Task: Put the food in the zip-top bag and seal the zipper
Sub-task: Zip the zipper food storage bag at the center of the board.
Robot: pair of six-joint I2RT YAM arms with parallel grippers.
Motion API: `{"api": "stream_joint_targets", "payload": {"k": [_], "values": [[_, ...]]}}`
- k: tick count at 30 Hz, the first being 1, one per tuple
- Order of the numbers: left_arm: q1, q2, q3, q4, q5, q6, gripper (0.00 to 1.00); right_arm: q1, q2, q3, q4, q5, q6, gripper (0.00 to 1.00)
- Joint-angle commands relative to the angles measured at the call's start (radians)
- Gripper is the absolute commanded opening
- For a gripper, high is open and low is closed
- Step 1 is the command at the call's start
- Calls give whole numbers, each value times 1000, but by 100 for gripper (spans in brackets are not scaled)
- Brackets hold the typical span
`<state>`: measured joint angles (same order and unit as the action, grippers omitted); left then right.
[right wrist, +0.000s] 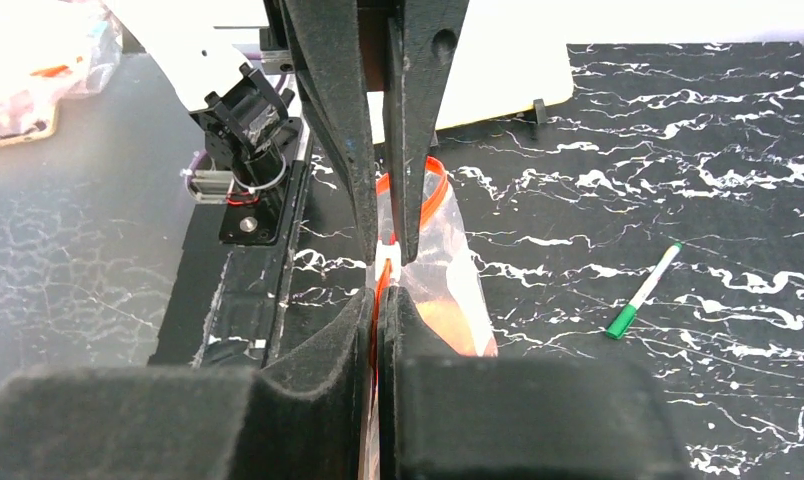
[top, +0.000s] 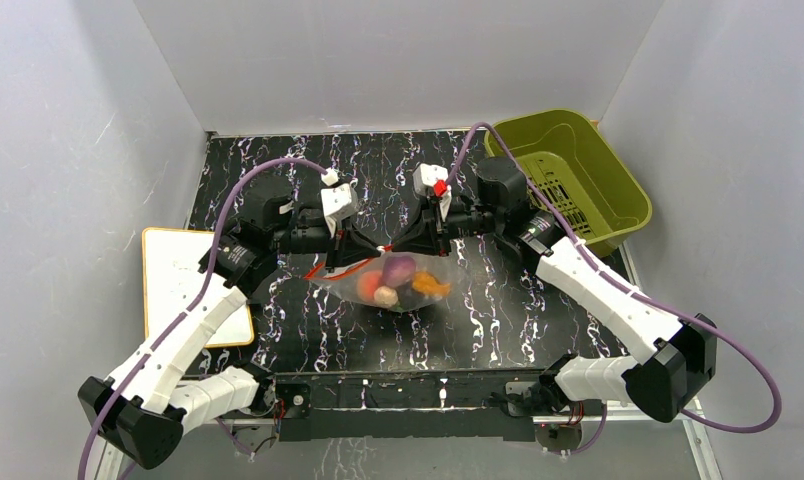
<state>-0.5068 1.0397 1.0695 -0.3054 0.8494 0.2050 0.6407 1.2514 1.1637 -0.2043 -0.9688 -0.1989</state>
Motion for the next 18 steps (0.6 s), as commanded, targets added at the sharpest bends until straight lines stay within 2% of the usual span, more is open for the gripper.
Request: {"api": "stream_joint_targets", "payload": {"k": [1,10,18], "values": [[2,-22,-4,29,24,-3,0,5,3,39,37,-29,4,0],[3,-50,-5,-14,2,1,0,-3,-17,67,-63,97,-84,0],[2,-82,8,-113,-24,34,0,-16,-47,66,-26,259,-56,0]]}}
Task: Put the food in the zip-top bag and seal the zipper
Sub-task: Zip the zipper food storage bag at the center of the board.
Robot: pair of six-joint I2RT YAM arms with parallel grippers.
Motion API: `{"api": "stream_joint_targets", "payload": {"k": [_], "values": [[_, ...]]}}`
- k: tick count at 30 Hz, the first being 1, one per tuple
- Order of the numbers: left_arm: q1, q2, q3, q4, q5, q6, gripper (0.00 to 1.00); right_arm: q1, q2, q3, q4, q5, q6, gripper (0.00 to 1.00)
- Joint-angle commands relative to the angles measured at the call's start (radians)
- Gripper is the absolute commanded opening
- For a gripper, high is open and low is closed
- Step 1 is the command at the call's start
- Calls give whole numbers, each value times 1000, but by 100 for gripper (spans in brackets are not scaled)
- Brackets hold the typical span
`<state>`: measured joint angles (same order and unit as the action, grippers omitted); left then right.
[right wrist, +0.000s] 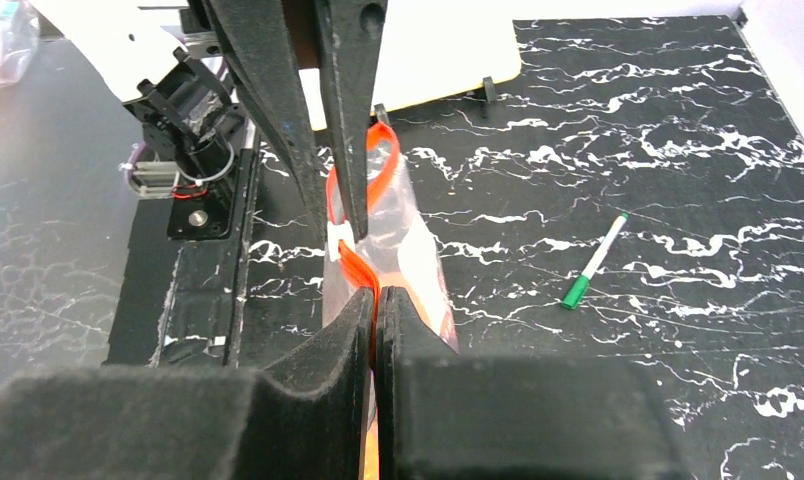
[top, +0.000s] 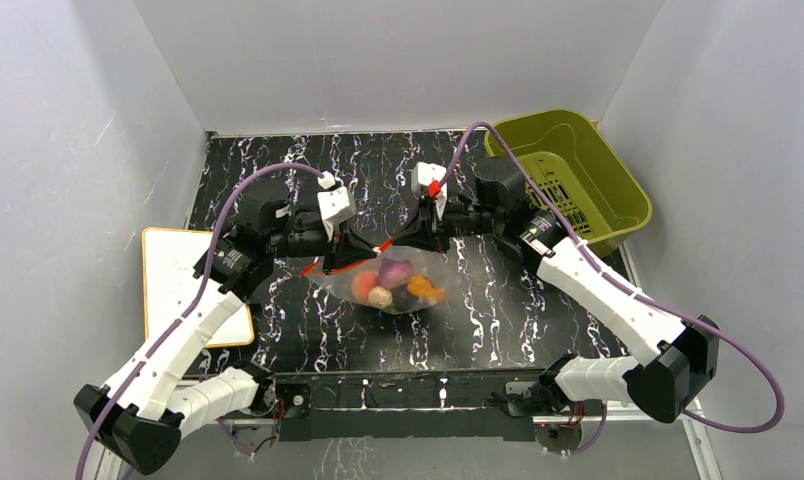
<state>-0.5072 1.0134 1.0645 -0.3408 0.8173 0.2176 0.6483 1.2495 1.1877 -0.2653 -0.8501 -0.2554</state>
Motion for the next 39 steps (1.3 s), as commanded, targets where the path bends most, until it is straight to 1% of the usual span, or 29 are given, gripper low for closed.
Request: {"api": "stream_joint_targets", "payload": {"k": [1,4,8,11,16,22,24,33,35,39], "values": [[3,-59,16,-89,6,26,0,-25,-49,42,38,156,3,0],[2,-69,29,-132,-10,43,0,-44,-64,39,55,197,20,0],[3,-79,49,-193,-25,66,0,-91,-81,38,67,189,40,0],[2,-90,61,-233,-24,71,0,-115,-94,36,52,219,41,0],[2,-120,70,-289,-46,82,0,-142,-122,21,43,349,62,0],[3,-151,58,-332,-65,74,0,-177,-125,15,15,417,90,0],[3,-163,57,-339,-63,63,0,-181,-128,13,-16,478,97,0],[3,-177,54,-402,-58,57,0,-230,-211,-53,-20,620,173,0],[2,-179,52,-403,-51,51,0,-235,-222,-62,-20,634,183,0],[2,-183,35,-414,-64,55,0,-247,-255,-103,32,612,210,0]]}}
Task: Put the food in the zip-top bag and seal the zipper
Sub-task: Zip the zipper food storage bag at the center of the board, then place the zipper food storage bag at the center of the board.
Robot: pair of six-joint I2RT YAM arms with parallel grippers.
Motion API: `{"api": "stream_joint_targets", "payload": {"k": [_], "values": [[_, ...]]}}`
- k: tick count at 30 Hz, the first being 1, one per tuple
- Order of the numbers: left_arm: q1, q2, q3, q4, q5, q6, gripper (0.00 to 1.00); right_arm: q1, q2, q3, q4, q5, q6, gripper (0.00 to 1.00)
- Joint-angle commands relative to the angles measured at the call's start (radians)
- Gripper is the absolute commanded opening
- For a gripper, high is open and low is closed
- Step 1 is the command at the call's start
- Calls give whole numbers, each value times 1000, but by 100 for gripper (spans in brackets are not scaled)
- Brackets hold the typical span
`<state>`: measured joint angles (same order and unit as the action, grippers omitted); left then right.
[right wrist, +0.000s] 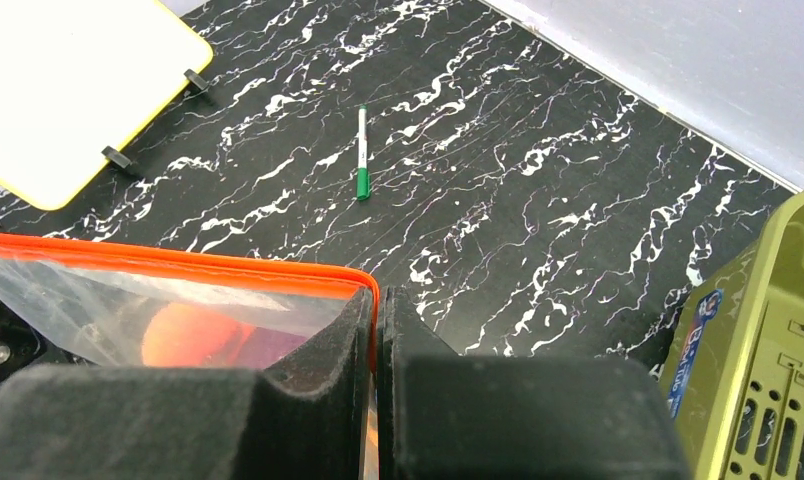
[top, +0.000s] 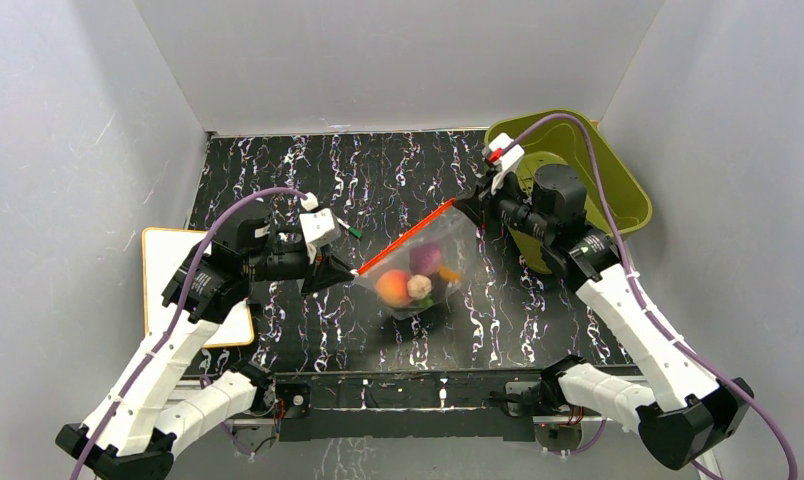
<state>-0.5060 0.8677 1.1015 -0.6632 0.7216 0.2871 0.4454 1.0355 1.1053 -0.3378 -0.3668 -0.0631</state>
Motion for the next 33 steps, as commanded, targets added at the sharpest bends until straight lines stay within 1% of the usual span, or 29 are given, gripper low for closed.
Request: {"api": "stream_joint_targets", "payload": {"k": [1,5,9,13,16,19,22,25,27,29,31,33], "values": [[1,-40,-8,-82,31,-19,0,-45,-43,-23,107,122,19,0],[2,-49,-16,-35,41,-68,0,-47,-42,-13,68,105,9,0],[2,-64,-19,2,67,-123,0,-48,-62,19,-45,142,16,0],[2,-79,-45,29,118,-205,0,-49,-109,58,-156,125,90,0],[1,-96,-80,62,122,-254,0,-48,-136,57,-239,145,173,0],[1,-93,-112,96,108,-320,0,-49,-150,5,-223,135,180,0],[1,-65,-144,136,103,-363,0,-49,-112,-44,-162,151,146,0],[2,-30,-167,188,-2,-427,0,-49,-29,-54,-110,171,81,0],[2,1,-168,205,-100,-466,0,-48,39,-42,-88,198,64,7],[1,36,-154,215,-179,-495,0,-49,106,-11,-87,201,45,10],[2,76,-129,222,-244,-522,8,-48,161,29,-95,197,31,11],[2,118,-91,218,-304,-531,20,-49,198,61,-93,206,30,14]]}}
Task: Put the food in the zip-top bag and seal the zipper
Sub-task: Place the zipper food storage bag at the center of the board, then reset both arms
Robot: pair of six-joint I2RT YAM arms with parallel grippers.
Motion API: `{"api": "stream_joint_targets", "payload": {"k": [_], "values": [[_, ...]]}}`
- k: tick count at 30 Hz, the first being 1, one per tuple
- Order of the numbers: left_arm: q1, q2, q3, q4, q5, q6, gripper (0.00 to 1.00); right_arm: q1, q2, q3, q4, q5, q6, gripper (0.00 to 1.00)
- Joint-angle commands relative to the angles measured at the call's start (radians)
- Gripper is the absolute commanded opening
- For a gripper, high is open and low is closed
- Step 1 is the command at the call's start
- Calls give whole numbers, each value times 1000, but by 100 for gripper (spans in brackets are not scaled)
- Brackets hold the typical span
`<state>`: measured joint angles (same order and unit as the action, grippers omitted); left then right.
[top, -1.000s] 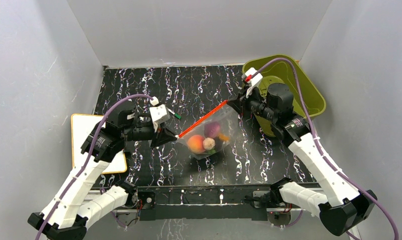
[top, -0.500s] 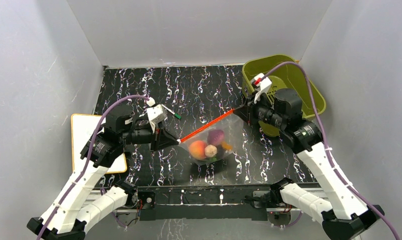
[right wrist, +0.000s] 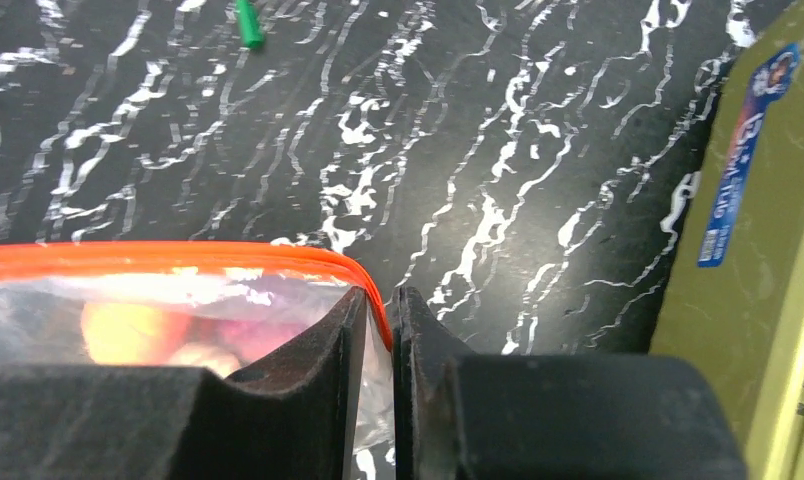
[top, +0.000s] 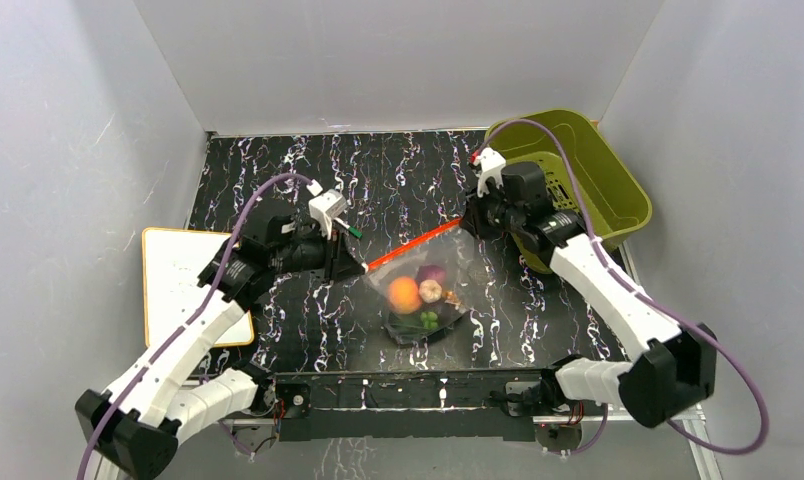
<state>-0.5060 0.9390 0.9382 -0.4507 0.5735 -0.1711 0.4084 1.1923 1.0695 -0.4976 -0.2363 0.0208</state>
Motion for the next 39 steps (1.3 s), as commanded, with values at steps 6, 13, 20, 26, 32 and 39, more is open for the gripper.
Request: {"api": "stream_joint_targets", "payload": {"k": [6,13,20,26,32,39], "values": [[1,96,158,-27,-304,-47,56,-11,73,124,71,127,-45,20],[1,88,208,-60,-415,-37,98,-12,87,149,23,261,0,20],[1,71,255,-109,-489,-88,98,-11,111,277,-56,217,101,41],[1,-4,251,-79,-590,-174,98,-12,30,269,-31,149,220,90],[2,-24,327,-135,-668,-243,98,-11,-62,278,27,138,327,98],[1,-27,413,-180,-704,-352,98,-11,-133,274,37,120,420,98]]}}
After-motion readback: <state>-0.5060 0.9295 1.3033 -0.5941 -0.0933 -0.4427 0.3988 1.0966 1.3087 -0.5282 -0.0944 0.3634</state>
